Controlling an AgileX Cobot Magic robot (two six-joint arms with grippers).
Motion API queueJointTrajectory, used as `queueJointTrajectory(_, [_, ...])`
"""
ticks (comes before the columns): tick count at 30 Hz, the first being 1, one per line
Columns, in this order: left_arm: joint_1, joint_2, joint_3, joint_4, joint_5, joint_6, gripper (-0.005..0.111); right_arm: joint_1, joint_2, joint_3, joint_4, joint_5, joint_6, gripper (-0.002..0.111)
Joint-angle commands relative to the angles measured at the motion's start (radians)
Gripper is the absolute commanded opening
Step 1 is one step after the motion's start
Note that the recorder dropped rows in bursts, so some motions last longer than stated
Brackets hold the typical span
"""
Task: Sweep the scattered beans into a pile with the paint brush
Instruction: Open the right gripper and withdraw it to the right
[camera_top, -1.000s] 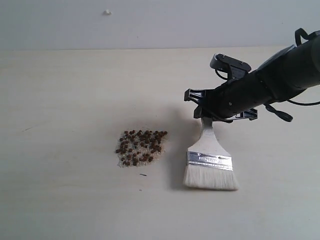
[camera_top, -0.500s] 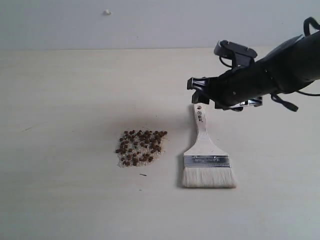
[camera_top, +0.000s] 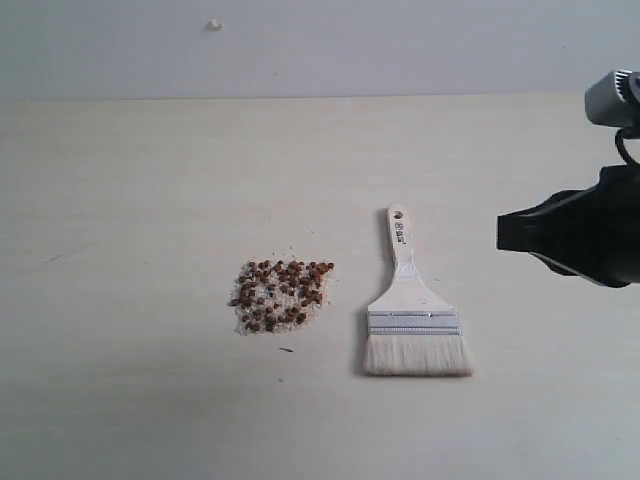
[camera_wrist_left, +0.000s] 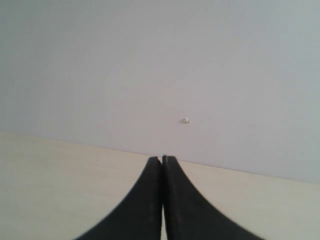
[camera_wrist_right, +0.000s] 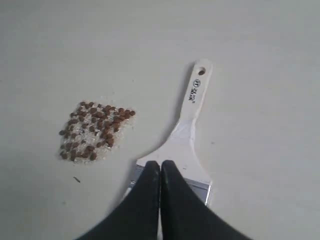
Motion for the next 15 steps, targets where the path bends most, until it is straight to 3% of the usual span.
queueJointTrajectory(1, [-0.005,0.001,0.002,0.0,0.003,-0.001,0.0,-0.005,-0.064,0.008,-0.011,0.024,-0.008,0.0])
queueJointTrajectory(15, [-0.005,0.001,0.002,0.0,0.003,-0.001,0.0,-0.005,-0.075,0.008,-0.011,-0.044,-0.008,0.0])
